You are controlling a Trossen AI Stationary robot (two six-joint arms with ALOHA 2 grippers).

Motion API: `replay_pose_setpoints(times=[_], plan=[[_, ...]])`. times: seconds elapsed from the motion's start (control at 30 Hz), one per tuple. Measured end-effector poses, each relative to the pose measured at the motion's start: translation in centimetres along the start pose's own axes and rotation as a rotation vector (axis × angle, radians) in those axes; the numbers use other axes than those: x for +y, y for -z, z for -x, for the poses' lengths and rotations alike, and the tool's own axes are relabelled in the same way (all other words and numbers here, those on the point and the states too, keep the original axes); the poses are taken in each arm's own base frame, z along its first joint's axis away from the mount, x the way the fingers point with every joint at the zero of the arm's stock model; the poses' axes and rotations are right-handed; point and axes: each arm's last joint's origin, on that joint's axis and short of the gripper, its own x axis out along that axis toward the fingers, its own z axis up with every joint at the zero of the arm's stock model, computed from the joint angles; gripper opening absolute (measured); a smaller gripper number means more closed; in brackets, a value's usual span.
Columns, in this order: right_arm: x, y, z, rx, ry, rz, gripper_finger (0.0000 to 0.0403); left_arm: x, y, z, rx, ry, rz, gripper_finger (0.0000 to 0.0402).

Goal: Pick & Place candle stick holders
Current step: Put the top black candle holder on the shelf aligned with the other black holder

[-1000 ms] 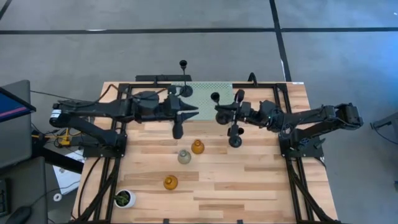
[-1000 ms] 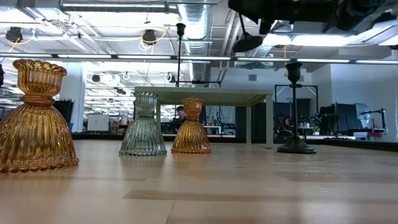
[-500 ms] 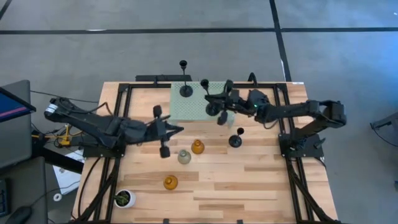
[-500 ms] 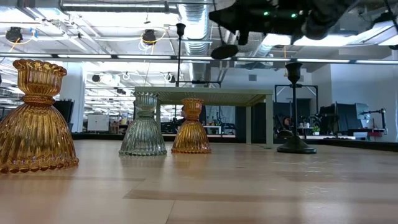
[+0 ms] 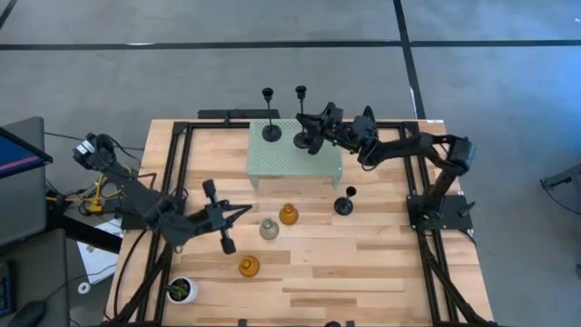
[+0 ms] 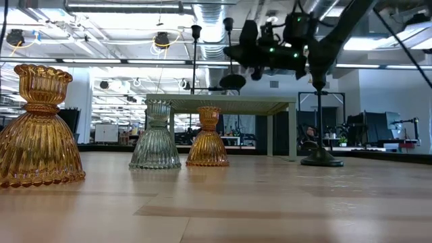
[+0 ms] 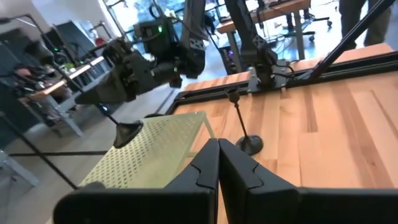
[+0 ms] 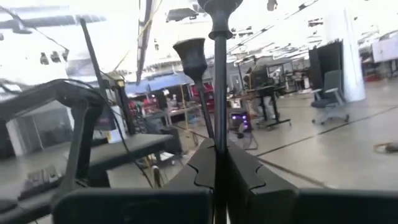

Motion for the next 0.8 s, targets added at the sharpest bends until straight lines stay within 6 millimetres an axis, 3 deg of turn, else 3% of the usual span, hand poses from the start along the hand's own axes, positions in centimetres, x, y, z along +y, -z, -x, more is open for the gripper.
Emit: replay_pose_setpoints(times=[0.33, 0.8], plan=[[-1.2, 2.2, -2.8, 0.026, 0.018, -0.006, 0.0000, -1.0, 1.4, 0.9, -0.013, -0.029, 0.019, 0.0004], [-3.4, 2.1, -2.7, 0.073, 0.138, 0.075, 0.0000, -1.0, 1.5, 0.9, -0.015, -0.028, 0.026, 0.0004]])
